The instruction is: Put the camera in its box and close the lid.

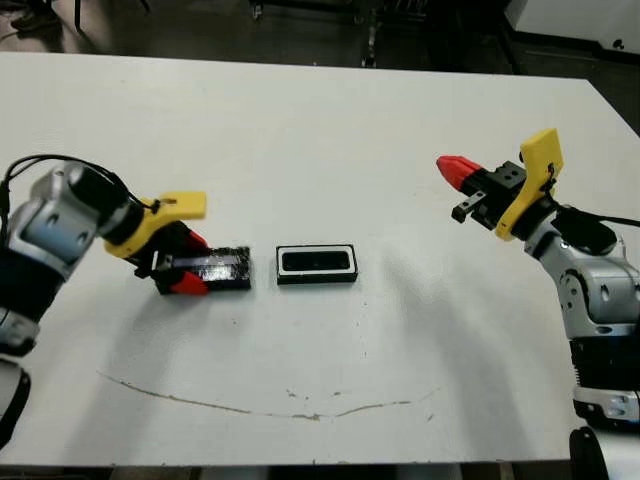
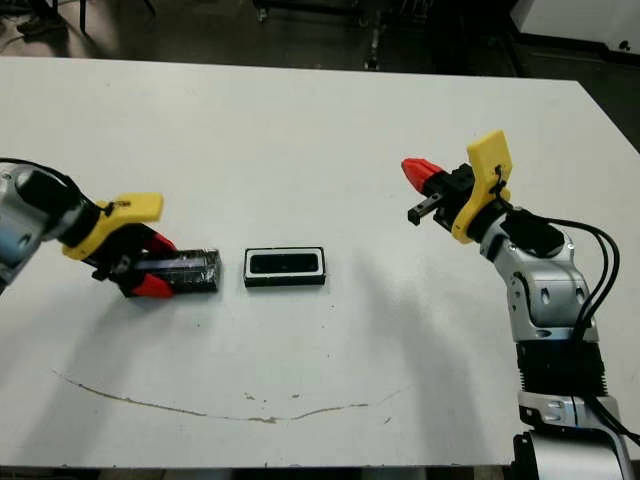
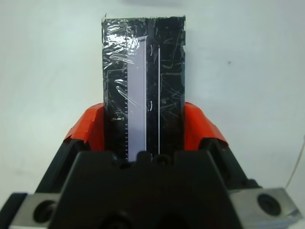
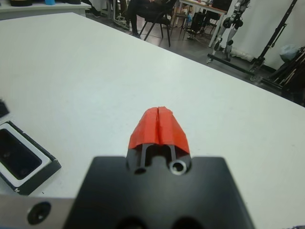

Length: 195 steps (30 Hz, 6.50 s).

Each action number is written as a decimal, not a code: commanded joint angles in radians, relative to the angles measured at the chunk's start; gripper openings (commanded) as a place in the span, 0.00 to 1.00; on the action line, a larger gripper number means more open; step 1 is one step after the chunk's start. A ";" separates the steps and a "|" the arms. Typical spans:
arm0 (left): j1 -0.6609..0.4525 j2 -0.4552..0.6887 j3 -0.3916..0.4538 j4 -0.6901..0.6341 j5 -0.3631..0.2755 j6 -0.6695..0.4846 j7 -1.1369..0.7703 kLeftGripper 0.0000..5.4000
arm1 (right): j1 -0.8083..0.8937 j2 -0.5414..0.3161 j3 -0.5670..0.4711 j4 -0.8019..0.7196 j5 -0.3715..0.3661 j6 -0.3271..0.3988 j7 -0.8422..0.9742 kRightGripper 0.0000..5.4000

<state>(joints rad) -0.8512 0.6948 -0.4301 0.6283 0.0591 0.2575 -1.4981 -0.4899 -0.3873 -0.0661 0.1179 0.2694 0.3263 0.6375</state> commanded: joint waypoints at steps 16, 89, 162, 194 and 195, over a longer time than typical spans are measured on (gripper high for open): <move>-0.097 -0.090 0.183 0.202 -0.082 -0.044 -0.032 0.59 | 0.011 -0.008 0.003 -0.002 0.006 0.030 -0.009 0.00; 0.230 -0.213 0.101 -0.232 -0.208 0.152 0.229 0.59 | 0.026 -0.013 0.001 0.001 0.013 0.020 -0.007 0.00; 0.159 -0.491 0.018 0.050 -0.108 -0.135 0.338 0.59 | 0.042 -0.017 0.004 -0.032 0.005 0.030 -0.023 0.00; -0.010 -0.561 -0.138 0.163 0.073 -0.085 0.288 0.59 | 0.041 -0.025 0.012 -0.019 -0.003 0.019 -0.012 0.00; -0.016 -0.561 -0.141 0.169 0.071 -0.082 0.285 0.59 | 0.041 -0.025 0.011 -0.018 -0.003 0.017 -0.011 0.00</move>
<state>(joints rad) -0.9011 0.1952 -0.4854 0.7703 0.0359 0.1685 -1.2219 -0.4626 -0.3925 -0.0560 0.0931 0.2758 0.3433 0.6221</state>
